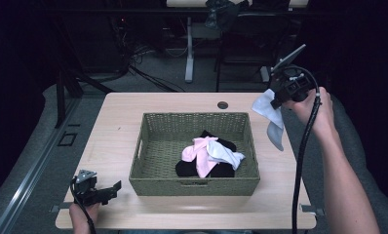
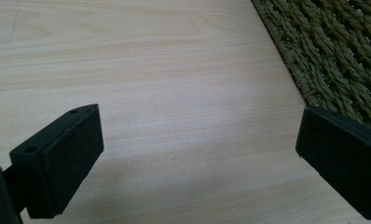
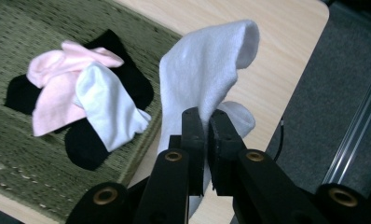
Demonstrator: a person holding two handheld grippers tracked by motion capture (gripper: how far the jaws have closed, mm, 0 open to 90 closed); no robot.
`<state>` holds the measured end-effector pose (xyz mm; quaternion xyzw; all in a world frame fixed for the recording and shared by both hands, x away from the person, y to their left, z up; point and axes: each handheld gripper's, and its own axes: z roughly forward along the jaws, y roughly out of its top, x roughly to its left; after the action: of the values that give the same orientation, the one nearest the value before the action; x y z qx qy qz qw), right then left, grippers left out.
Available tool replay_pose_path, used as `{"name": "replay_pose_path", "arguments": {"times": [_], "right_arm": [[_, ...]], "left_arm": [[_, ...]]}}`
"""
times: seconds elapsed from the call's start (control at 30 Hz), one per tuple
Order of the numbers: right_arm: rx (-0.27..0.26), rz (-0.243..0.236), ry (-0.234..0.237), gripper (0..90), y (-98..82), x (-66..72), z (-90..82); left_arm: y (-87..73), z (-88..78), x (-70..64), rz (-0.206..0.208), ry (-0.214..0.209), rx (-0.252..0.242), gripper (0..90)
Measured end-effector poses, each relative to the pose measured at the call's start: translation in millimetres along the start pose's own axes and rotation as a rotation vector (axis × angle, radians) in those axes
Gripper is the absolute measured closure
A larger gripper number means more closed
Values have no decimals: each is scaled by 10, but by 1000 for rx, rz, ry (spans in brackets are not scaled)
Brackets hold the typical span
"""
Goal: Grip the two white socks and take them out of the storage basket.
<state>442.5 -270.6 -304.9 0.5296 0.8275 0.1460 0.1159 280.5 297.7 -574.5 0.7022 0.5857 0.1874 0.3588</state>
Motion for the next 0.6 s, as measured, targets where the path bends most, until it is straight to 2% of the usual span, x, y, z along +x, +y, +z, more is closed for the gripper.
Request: {"name": "replay_pose_path", "arguments": {"times": [0.07, 0.1, 0.13, 0.2, 0.23, 0.27, 0.3, 0.37, 0.5, 0.53, 0.57, 0.6], "right_arm": [[3, 7, 1, 862, -18, -30, 32], [25, 23, 7, 862, -71, -106, 140], [25, 23, 7, 862, -71, -106, 140], [42, 43, 15, 862, -142, -172, 301], [42, 43, 15, 862, -142, -172, 301], [51, 46, 15, 863, -166, -194, 362], [66, 62, 25, 862, -218, -239, 499], [71, 66, 28, 862, -235, -255, 544], [100, 83, 36, 862, -322, -321, 792], [117, 88, 29, 861, -360, -332, 916], [117, 88, 29, 861, -360, -332, 916], [122, 109, 40, 860, -405, -339, 1057]], "left_arm": [[3, -6, 3, 1, -2, 9, 9], [2, -6, 2, 1, -2, 7, 8], [2, -6, 2, 1, -2, 7, 8], [0, -1, 0, 0, 0, 1, 9], [0, -1, 0, 0, 0, 1, 8], [3, -5, 2, 1, -2, 9, 8], [-2, 2, -1, -1, 1, -1, 9], [2, -5, 1, 1, -1, 7, 8], [1, -3, 2, 0, -1, 8, 8], [-1, 1, -1, -1, 0, 2, 8], [-1, 1, -1, -1, 0, 2, 8], [0, -2, 0, 0, 1, 4, 8]]}}
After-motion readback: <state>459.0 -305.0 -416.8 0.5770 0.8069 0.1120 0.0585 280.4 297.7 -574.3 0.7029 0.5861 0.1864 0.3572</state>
